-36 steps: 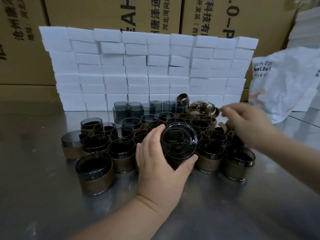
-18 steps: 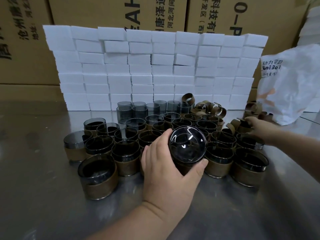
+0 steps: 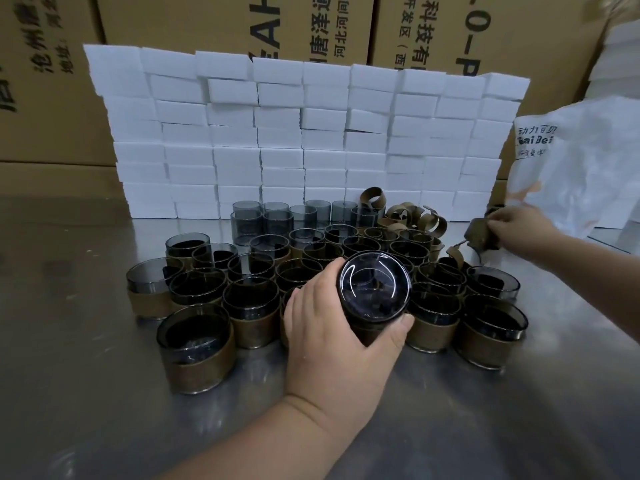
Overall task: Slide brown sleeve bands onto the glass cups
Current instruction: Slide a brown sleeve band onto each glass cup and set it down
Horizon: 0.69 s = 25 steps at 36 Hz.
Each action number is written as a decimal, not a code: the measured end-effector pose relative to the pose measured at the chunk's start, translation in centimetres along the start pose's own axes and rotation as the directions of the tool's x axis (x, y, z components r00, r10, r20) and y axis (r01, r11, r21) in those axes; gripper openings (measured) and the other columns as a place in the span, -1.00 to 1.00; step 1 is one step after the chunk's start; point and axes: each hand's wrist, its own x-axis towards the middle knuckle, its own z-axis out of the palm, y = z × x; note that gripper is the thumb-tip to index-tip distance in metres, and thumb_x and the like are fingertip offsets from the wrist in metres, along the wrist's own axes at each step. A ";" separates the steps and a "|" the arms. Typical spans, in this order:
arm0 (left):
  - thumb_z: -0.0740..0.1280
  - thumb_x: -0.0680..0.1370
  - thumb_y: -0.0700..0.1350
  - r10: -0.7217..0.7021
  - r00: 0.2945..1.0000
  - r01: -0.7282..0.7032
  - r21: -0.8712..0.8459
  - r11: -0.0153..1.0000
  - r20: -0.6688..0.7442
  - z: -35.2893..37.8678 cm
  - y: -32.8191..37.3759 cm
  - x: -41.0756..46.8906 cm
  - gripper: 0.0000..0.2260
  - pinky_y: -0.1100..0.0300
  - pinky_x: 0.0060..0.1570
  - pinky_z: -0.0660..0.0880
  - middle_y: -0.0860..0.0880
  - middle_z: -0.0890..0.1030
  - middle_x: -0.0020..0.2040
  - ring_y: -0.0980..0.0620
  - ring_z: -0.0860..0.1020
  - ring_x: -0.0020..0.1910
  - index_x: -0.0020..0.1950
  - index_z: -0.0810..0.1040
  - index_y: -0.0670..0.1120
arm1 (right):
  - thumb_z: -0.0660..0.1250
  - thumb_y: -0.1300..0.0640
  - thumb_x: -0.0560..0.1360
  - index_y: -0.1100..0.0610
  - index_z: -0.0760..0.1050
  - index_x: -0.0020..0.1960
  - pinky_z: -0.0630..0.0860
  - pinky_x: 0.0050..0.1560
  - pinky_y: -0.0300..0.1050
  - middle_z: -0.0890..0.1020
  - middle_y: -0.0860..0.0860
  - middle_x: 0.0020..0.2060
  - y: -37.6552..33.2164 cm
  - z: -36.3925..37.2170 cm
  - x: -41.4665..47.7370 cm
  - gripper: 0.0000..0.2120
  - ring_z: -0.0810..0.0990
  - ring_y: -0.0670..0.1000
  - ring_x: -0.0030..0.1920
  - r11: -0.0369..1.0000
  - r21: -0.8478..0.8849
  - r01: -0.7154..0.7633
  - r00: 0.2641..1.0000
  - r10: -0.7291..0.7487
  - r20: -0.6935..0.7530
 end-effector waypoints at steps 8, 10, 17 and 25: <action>0.19 0.26 0.34 0.001 1.000 -0.001 0.004 1.000 0.003 -0.1 0.2 0.0 -0.23 -0.10 0.33 0.26 0.21 0.30 0.12 0.34 0.16 0.12 0.35 0.34 -0.08 | 0.43 -0.08 0.39 0.16 0.46 -0.13 0.39 -0.30 -0.11 0.48 0.08 -0.29 -1.8 -2.3 -0.2 -0.69 0.47 0.14 -0.21 0.975 0.219 -0.034 0.999 0.032 0.016; 0.20 0.26 0.33 0.002 1.000 -0.002 0.003 1.000 -0.003 -0.1 0.3 0.0 -0.23 -0.10 0.33 0.26 0.20 0.31 0.12 0.33 0.17 0.12 0.35 0.34 -0.09 | 0.45 -0.04 0.38 0.13 0.46 0.03 0.48 -0.18 -0.04 0.53 0.09 -0.17 -2.4 -2.8 -0.7 -0.65 0.52 0.14 -0.13 0.970 0.244 -0.006 1.000 0.007 -0.001; 0.23 0.28 0.28 0.040 0.999 -0.039 0.010 0.999 -0.037 0.1 0.2 0.0 -0.27 -0.01 0.30 0.26 0.16 0.30 0.15 0.33 0.16 0.12 0.35 0.33 -0.08 | 0.19 0.04 0.55 0.11 0.41 0.20 0.40 -0.35 -0.22 0.56 -0.07 -0.25 -8.2 -4.3 -7.2 -0.74 0.52 -0.16 -0.34 0.809 0.566 0.160 0.968 -0.017 -0.249; 0.46 0.31 0.07 0.023 0.999 -0.026 -0.067 0.997 -0.049 -0.2 0.5 0.0 -0.28 -0.03 0.34 0.26 0.12 0.30 0.20 0.16 0.27 0.24 0.38 0.30 -0.10 | 0.19 0.24 0.55 0.11 0.55 -0.23 0.47 -0.42 -0.36 0.63 -0.12 -0.43 -13.6 -3.5 -18.9 -0.76 0.58 -0.21 -0.43 0.502 0.862 0.071 0.992 -0.126 -0.009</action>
